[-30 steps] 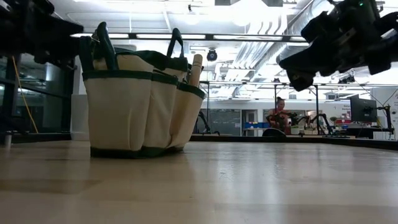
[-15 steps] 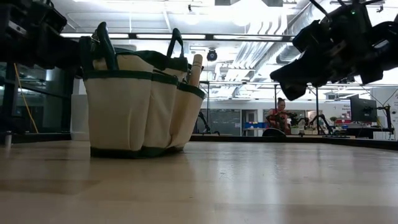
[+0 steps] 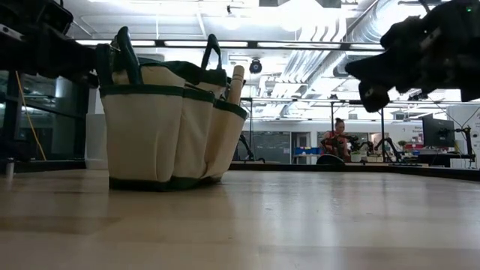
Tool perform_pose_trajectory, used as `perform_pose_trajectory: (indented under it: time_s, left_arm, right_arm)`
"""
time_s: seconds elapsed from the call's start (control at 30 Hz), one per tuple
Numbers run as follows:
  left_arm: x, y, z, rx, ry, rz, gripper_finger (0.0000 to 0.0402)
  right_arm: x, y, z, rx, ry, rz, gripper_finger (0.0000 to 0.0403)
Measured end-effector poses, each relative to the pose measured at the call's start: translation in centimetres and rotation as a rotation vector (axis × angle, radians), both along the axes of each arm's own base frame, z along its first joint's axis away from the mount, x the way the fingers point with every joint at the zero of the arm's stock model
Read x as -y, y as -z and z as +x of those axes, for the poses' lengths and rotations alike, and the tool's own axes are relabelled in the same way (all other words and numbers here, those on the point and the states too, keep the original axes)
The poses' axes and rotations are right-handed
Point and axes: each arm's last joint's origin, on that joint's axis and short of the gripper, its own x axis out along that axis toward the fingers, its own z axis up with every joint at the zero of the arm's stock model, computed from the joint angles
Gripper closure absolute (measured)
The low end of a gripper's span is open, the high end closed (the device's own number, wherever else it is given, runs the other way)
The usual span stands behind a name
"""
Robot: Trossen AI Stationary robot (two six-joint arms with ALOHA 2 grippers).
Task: Pick & Place Garden tools in Gardening bag
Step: Return to Home Position
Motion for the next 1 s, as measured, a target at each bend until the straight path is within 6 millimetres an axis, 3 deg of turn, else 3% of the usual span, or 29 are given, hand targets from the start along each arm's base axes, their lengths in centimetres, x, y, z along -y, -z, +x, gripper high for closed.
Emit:
perform_pose_trajectory:
  time_s: [0.33, 0.57, 1.0]
  left_arm:
    - [-0.3, 0.2, 0.0, -0.018, -0.105, 0.027, 0.0384]
    - [-0.4, 0.3, 0.0, -0.039, -0.131, 0.029, 0.0394]
    - [-0.5, 0.2, 0.0, -0.027, -0.186, 0.006, 0.0400]
  right_arm:
    - [-0.1, 0.3, -1.2, -0.106, -0.001, -0.027, 0.0399]
    - [-0.2, -0.2, -2.1, -0.090, -0.012, -0.033, 0.0399]
    - [-1.0, -0.1, -2.3, -0.115, -0.066, 0.002, 0.0399]
